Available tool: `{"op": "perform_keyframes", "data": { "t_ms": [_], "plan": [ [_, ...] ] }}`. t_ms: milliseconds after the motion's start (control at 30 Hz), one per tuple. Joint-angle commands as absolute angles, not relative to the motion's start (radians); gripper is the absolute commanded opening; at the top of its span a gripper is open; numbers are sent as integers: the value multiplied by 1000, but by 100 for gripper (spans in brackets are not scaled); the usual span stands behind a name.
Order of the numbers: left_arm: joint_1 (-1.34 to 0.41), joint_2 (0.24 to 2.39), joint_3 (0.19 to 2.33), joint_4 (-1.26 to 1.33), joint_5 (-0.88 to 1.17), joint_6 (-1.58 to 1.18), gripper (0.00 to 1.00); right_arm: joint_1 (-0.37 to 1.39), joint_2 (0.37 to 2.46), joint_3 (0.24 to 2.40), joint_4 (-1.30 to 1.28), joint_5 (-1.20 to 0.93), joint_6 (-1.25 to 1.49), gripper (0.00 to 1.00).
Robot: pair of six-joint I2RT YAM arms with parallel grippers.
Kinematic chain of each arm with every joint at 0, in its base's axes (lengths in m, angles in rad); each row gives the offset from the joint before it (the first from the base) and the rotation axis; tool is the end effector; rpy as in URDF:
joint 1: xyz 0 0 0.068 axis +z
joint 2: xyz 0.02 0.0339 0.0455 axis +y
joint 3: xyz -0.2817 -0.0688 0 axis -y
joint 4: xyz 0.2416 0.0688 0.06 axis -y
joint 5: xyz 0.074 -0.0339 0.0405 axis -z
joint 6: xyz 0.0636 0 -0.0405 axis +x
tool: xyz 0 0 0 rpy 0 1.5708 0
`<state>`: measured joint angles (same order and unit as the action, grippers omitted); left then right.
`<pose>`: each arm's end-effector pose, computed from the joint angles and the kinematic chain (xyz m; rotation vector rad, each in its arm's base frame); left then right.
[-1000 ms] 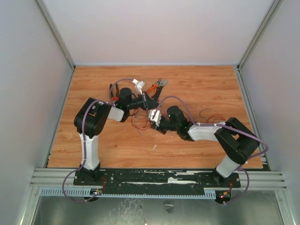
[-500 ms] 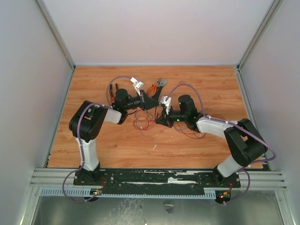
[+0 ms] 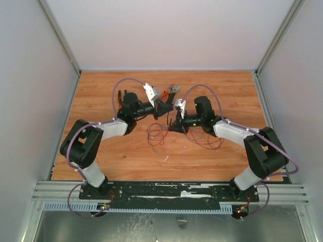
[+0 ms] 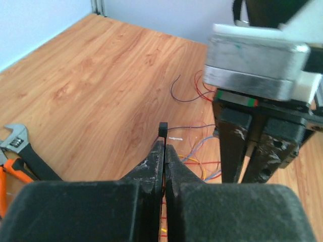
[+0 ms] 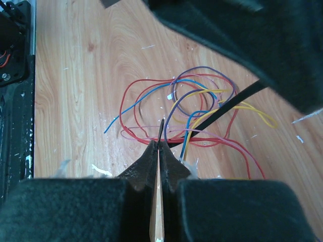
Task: Zip-tie the wires
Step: Tie the cable at the center of the board.
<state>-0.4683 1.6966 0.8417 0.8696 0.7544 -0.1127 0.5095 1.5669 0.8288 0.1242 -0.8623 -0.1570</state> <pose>0.3190 -0.2102 0.2518 0.8805 1.4042 -1.0307 0.2666 0.2042 0.2105 -1.1561 1.8139 1.1378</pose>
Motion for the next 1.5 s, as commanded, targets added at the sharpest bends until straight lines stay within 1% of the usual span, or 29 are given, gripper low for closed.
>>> {"op": "perform_keyframes", "data": {
  "t_ms": [0, 267, 433, 600, 833, 967, 1200, 1333, 1367, 1433, 1467],
  "plan": [
    [-484, 1627, 794, 822, 711, 95, 0, 495, 1543, 869, 40, -906, -193, 0],
    [-488, 1561, 694, 916, 678, 188, 0, 462, 1536, 876, -12, -948, -234, 0],
    [-507, 1541, 698, 887, 690, 221, 0, 462, 1537, 879, -19, -941, -242, 0],
    [-536, 1514, 692, 853, 682, 326, 0, 462, 1515, 862, -18, -964, -261, 0],
    [-560, 1488, 680, 809, 677, 502, 0, 461, 1510, 904, -141, -1011, -325, 0],
    [-582, 1464, 608, 874, 680, 645, 0, 460, 1499, 899, -167, -1044, -355, 0],
    [-585, 1466, 548, 1026, 706, 701, 0, 461, 1506, 901, -182, -1095, -382, 0],
    [-584, 1485, 525, 1109, 755, 703, 0, 461, 1519, 903, -192, -1109, -398, 0],
    [-585, 1491, 520, 1134, 768, 703, 1, 462, 1525, 904, -194, -1112, -401, 0],
    [-585, 1504, 510, 1180, 783, 690, 6, 461, 1536, 908, -202, -1115, -407, 0],
    [-585, 1510, 502, 1206, 785, 684, 6, 461, 1542, 911, -205, -1116, -410, 0]
  ]
}}
